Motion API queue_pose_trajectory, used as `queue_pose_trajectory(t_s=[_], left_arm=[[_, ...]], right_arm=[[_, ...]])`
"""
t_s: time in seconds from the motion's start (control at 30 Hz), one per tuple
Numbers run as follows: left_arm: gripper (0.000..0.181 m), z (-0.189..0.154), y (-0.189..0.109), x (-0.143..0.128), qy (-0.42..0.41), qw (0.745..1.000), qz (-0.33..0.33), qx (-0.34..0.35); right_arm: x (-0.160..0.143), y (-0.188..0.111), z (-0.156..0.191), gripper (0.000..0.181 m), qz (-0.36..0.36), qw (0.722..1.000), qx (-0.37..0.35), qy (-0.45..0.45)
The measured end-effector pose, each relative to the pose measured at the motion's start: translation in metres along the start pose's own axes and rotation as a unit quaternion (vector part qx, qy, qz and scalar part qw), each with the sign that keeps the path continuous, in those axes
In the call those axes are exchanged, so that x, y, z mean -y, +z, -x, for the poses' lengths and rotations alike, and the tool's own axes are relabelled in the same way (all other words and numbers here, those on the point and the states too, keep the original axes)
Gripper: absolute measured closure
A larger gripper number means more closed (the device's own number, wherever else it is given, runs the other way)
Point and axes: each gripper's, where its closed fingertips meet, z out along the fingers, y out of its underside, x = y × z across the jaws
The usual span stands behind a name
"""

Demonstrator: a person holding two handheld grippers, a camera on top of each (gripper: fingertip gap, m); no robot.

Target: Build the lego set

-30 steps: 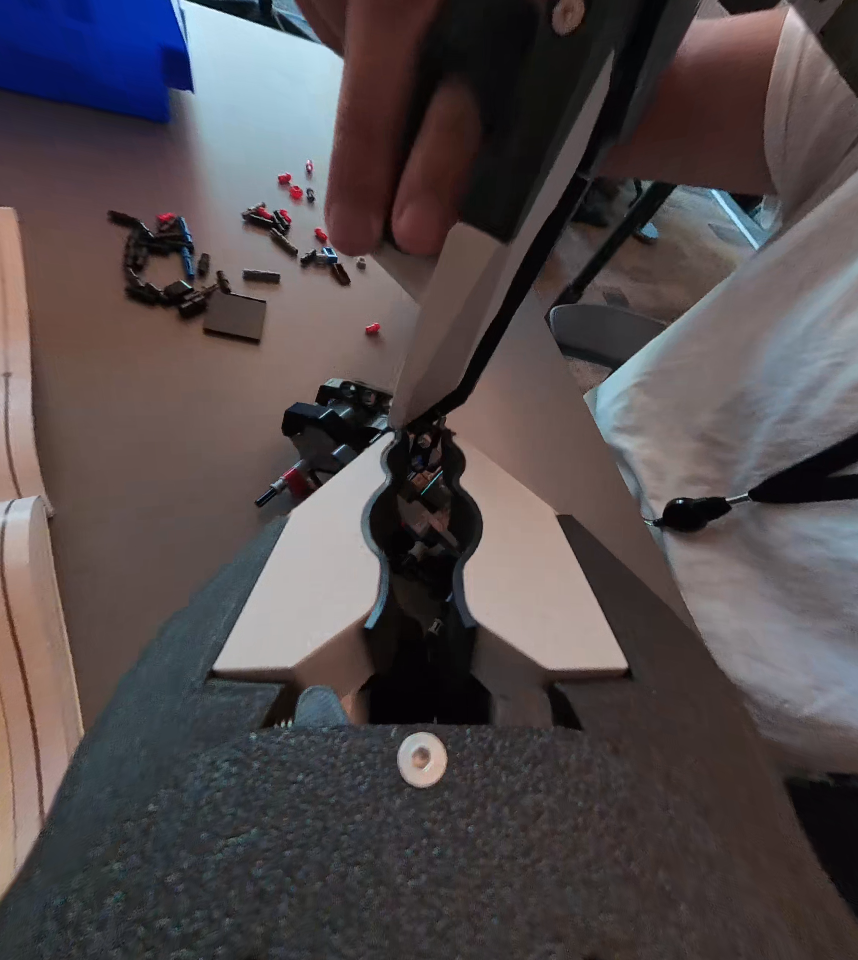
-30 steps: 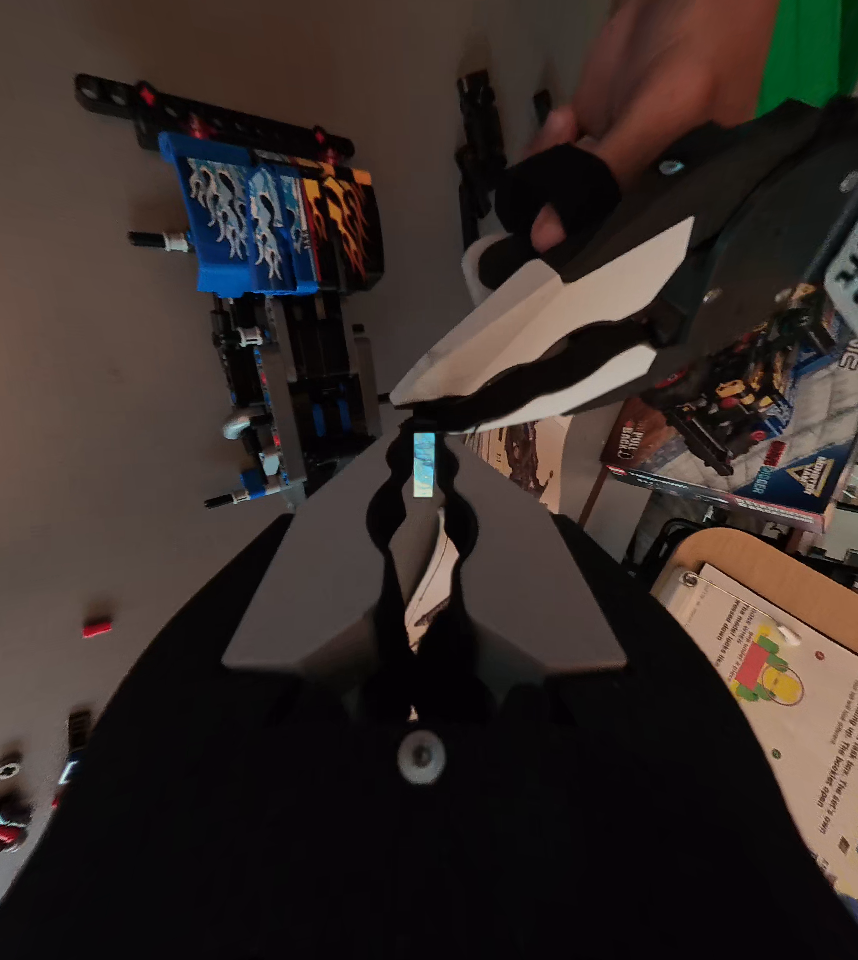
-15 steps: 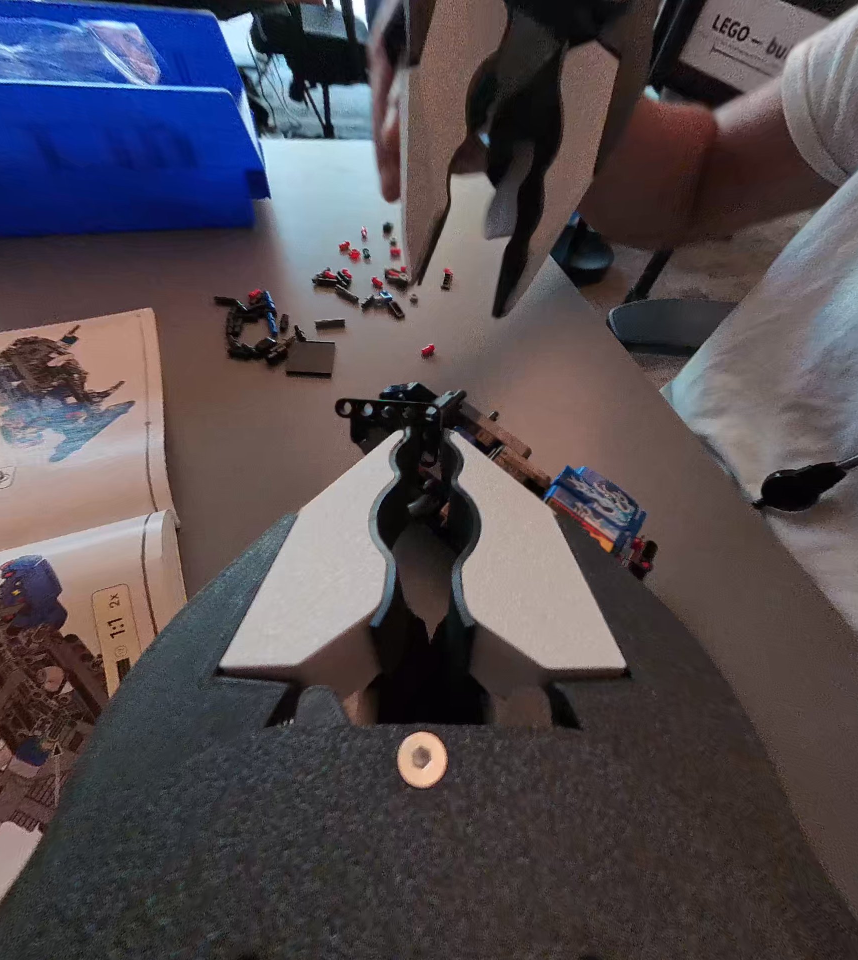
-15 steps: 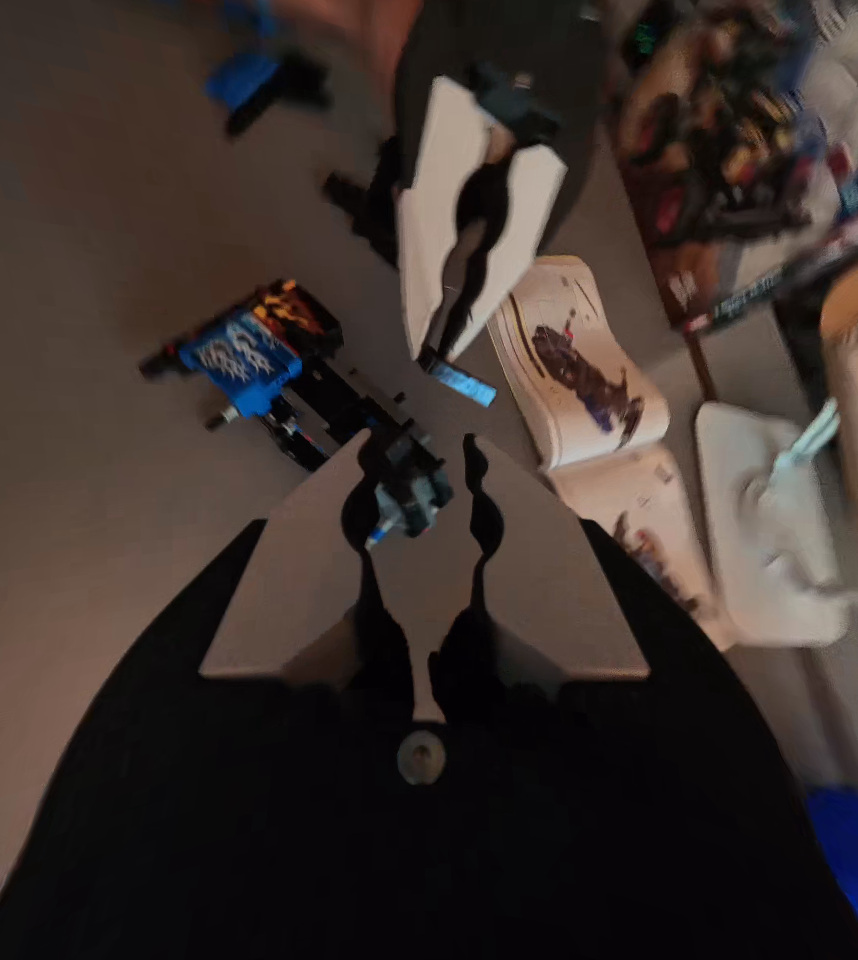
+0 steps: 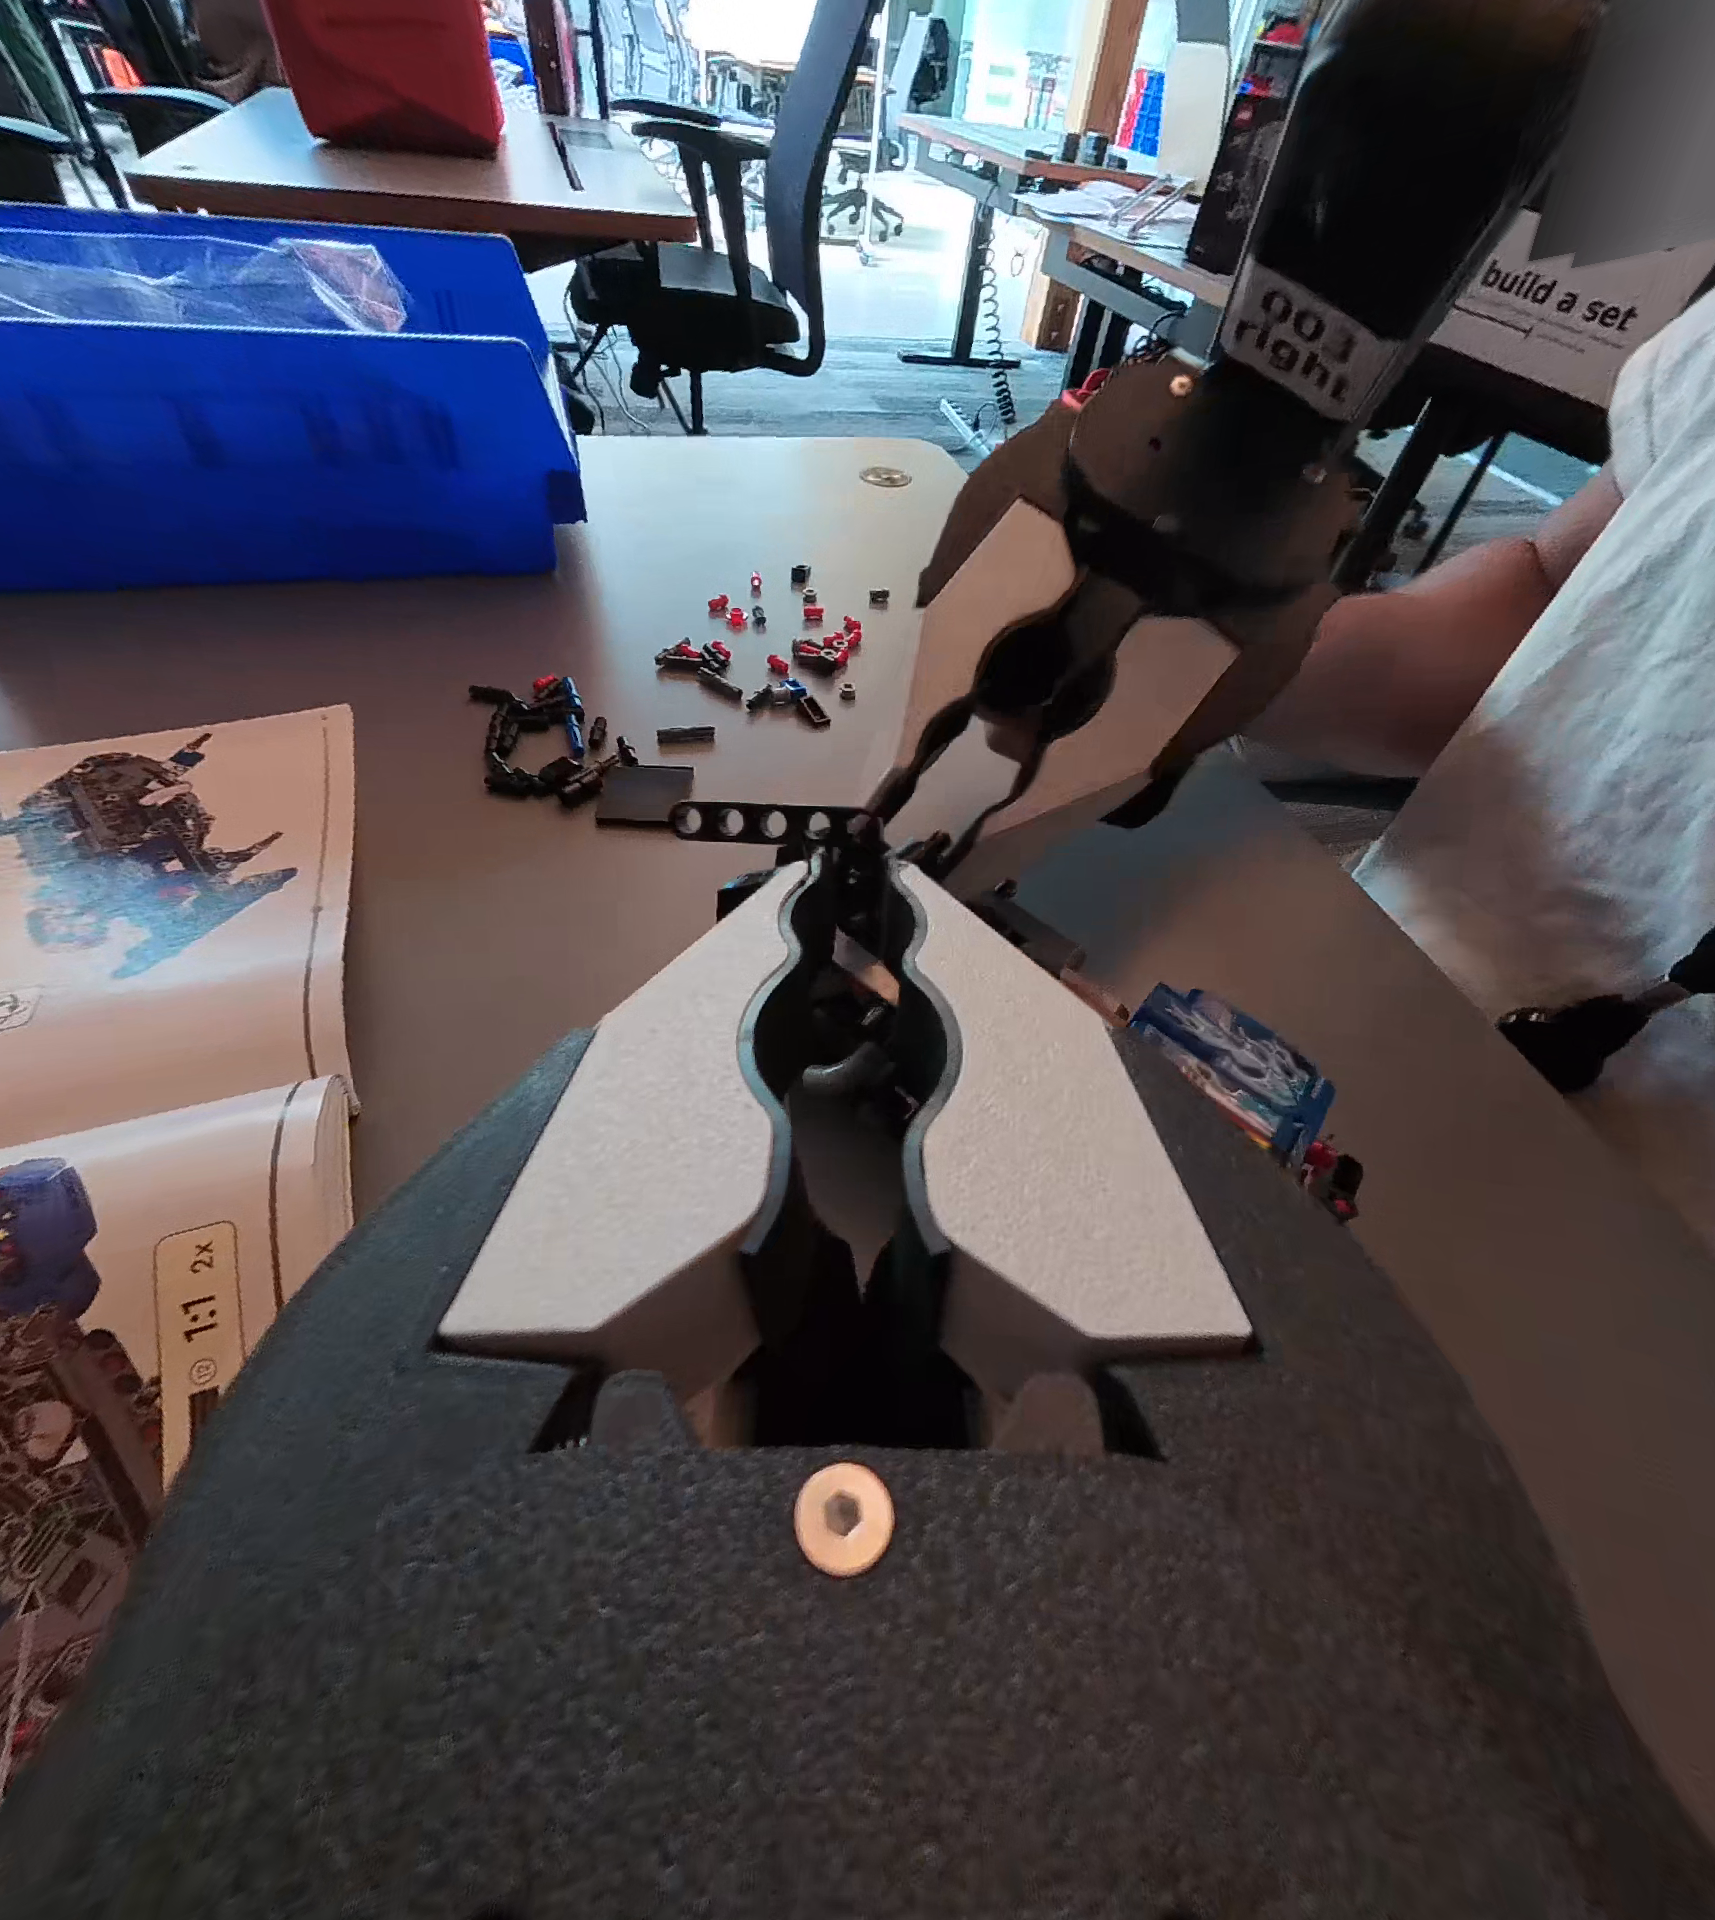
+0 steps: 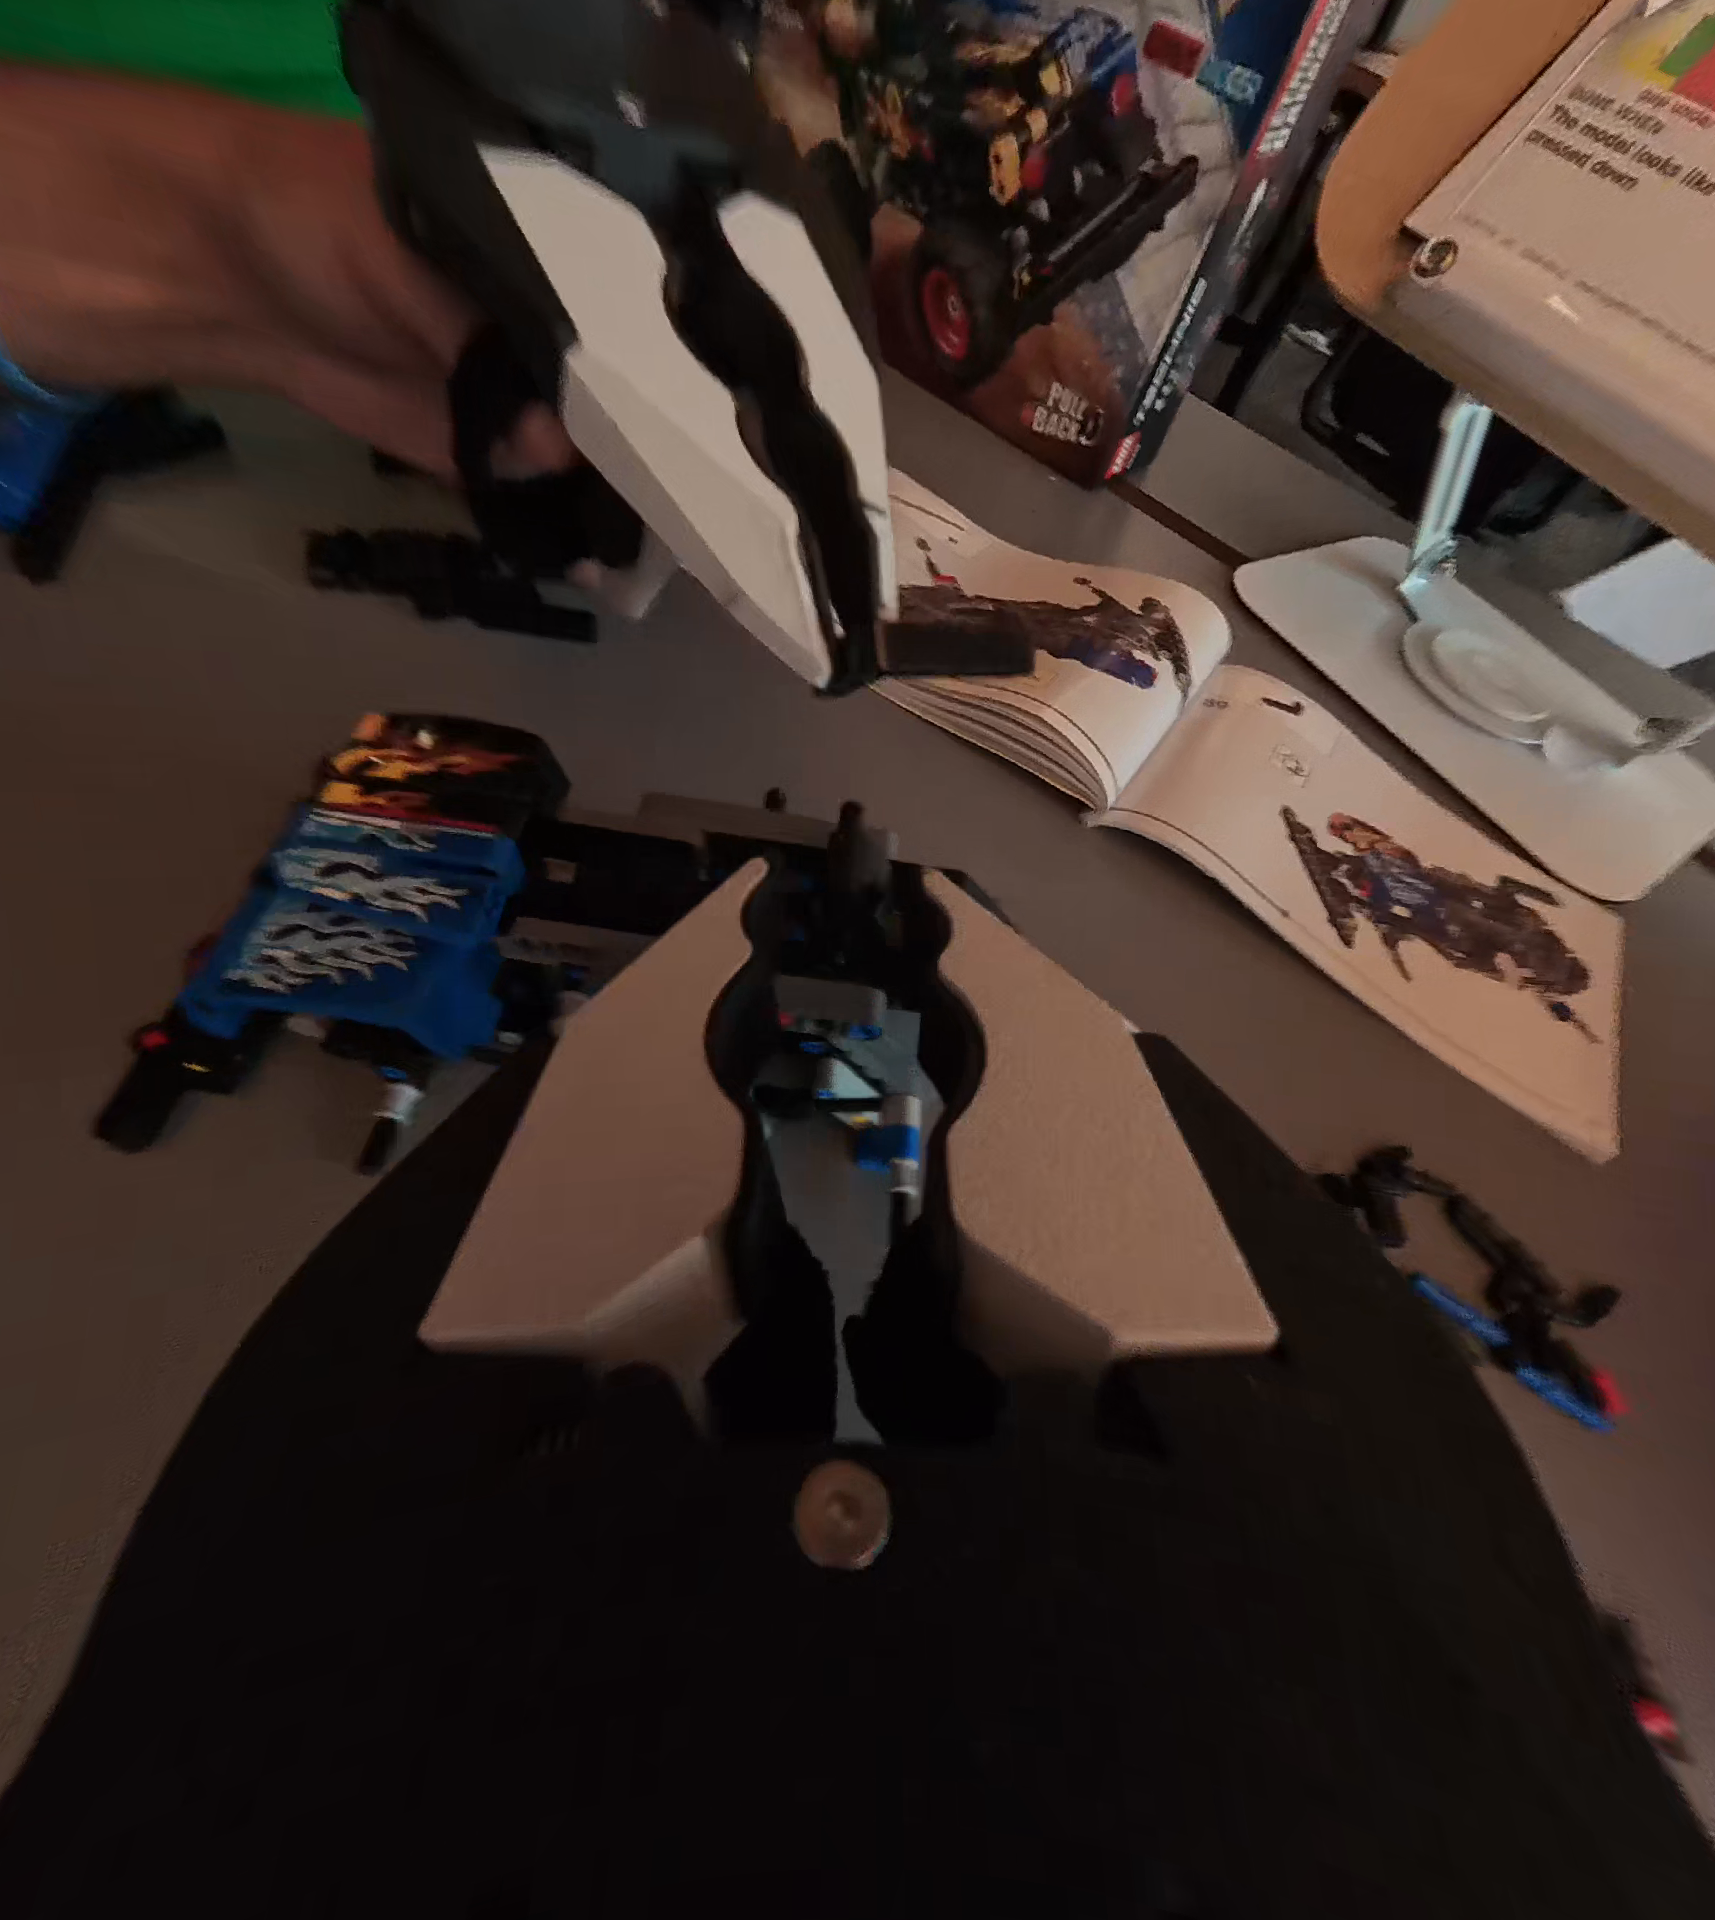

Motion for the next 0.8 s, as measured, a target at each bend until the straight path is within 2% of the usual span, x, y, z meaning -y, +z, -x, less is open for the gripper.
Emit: queue_pose_trajectory(t_s=[0.03, 0.23, 0.33, 0.4, 0.47, 0.57, 0.67, 0.8], left_arm=[[0.176, -0.001, -0.001, 0.003, 0.001, 1.0, -0.001, 0.003], [0.175, 0.002, -0.004, 0.009, 0.03, 0.998, 0.022, 0.042], [0.176, 0.008, -0.01, 0.01, 0.038, 0.997, 0.026, 0.065], [0.176, 0.004, -0.014, 0.016, 0.019, 0.997, 0.01, 0.075], [0.176, -0.006, -0.018, 0.023, 0.003, 0.996, -0.014, 0.088], [0.176, -0.017, -0.02, 0.025, -0.015, 0.99, -0.048, 0.129], [0.175, -0.022, -0.017, 0.014, -0.022, 0.984, -0.06, 0.166], [0.175, -0.022, -0.01, -0.002, -0.007, 0.981, -0.086, 0.176]], right_arm=[[-0.003, 0.003, -0.003, 0.164, 0.014, 1.0, -0.007, -0.018], [-0.003, 0.008, -0.002, 0.168, -0.003, 0.998, 0.044, -0.035], [0.0, 0.01, 0.002, 0.168, -0.048, 0.99, 0.12, -0.062], [0.001, 0.009, 0.008, 0.168, -0.065, 0.976, 0.19, -0.08], [0.0, 0.008, 0.009, 0.168, -0.068, 0.965, 0.23, -0.104], [0.0, 0.008, 0.007, 0.168, -0.077, 0.954, 0.262, -0.128], [-0.001, 0.008, 0.005, 0.168, -0.083, 0.948, 0.272, -0.141], [-0.001, 0.006, 0.005, 0.169, -0.101, 0.945, 0.284, -0.125]])
